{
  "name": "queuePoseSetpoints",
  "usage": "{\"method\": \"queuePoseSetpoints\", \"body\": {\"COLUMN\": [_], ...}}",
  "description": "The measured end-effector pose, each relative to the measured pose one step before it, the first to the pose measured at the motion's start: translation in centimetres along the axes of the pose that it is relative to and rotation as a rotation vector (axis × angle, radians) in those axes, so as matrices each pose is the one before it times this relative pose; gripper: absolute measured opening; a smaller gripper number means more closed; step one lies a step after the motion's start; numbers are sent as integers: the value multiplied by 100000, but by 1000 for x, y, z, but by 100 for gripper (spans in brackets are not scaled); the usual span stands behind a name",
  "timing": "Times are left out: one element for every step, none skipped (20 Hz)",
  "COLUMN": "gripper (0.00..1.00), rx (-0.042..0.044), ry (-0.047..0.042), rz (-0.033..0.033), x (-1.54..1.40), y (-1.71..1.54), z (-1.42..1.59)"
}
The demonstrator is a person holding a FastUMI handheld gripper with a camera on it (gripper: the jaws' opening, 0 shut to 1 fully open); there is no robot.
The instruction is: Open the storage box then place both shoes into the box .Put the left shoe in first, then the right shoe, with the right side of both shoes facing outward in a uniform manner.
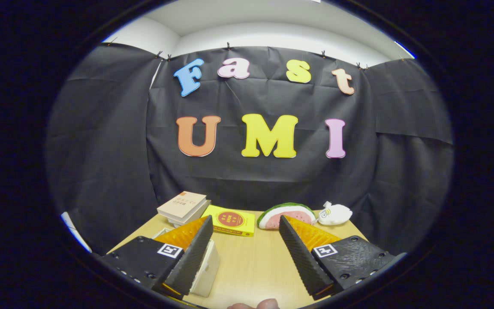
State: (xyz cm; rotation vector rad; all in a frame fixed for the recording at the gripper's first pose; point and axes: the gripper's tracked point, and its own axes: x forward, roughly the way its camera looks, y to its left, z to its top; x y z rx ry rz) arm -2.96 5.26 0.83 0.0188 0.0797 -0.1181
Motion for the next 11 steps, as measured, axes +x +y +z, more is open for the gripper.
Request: {"method": "queuePoseSetpoints", "body": {"gripper": [95, 95, 95, 95, 95, 95, 95, 95, 95, 95, 95], "rx": [745, 423, 57, -216, -321, -434, -603, -505, -374, -26, 97], "ry": [440, 281, -49, -194, -626, -993, -763, -122, 267, 488, 425], "rz": [136, 3, -52, 97, -34, -262, -394, -55, 42, 208, 218], "x": [173, 102, 270, 50, 16, 52, 43, 82, 166, 2, 174], "y": [22, -12, -37, 51, 74, -28, 23, 109, 280, 245, 257], "z": [-43, 34, 45, 81, 170, 200, 122, -25, -163, -110, -66]}}
